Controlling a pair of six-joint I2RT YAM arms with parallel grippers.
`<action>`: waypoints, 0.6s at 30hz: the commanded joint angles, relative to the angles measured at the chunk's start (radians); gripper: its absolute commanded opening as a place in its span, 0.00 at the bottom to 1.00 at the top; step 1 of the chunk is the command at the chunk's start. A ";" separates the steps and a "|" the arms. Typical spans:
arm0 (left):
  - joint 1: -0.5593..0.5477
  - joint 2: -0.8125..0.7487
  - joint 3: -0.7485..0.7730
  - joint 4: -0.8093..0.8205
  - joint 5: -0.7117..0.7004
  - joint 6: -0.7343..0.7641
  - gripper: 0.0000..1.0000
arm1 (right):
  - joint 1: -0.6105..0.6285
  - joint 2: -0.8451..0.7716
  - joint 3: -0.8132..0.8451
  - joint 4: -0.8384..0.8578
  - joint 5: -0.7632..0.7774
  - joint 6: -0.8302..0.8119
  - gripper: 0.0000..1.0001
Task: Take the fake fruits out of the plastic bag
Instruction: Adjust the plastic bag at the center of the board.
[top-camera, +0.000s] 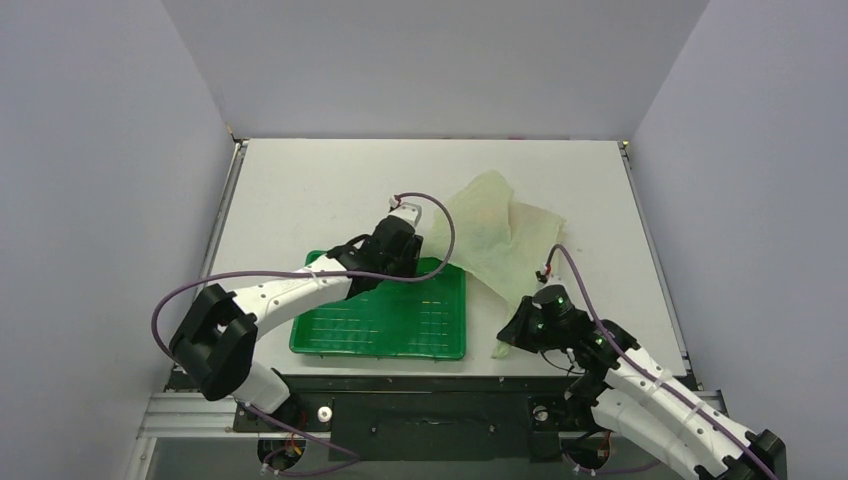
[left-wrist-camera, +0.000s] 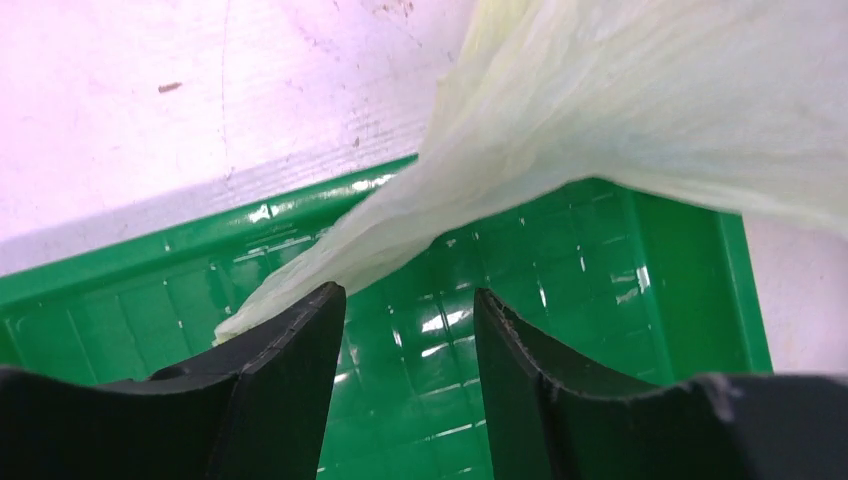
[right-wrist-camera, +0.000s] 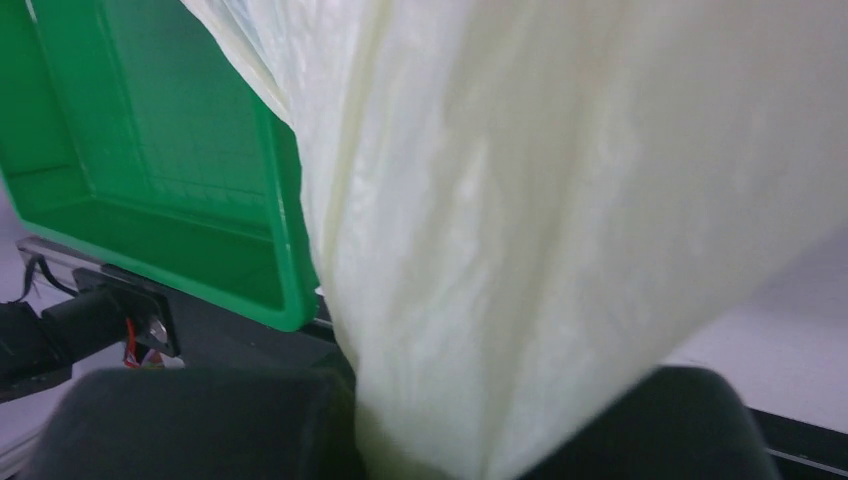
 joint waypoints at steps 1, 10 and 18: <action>0.004 -0.104 -0.048 0.008 0.030 0.020 0.50 | 0.009 -0.035 0.077 -0.042 0.074 0.006 0.01; 0.119 -0.307 -0.130 -0.021 0.106 0.053 0.56 | 0.010 -0.047 0.109 -0.094 0.101 -0.010 0.00; 0.241 -0.166 -0.116 0.051 0.432 0.114 0.54 | 0.009 -0.050 0.116 -0.097 0.111 -0.013 0.00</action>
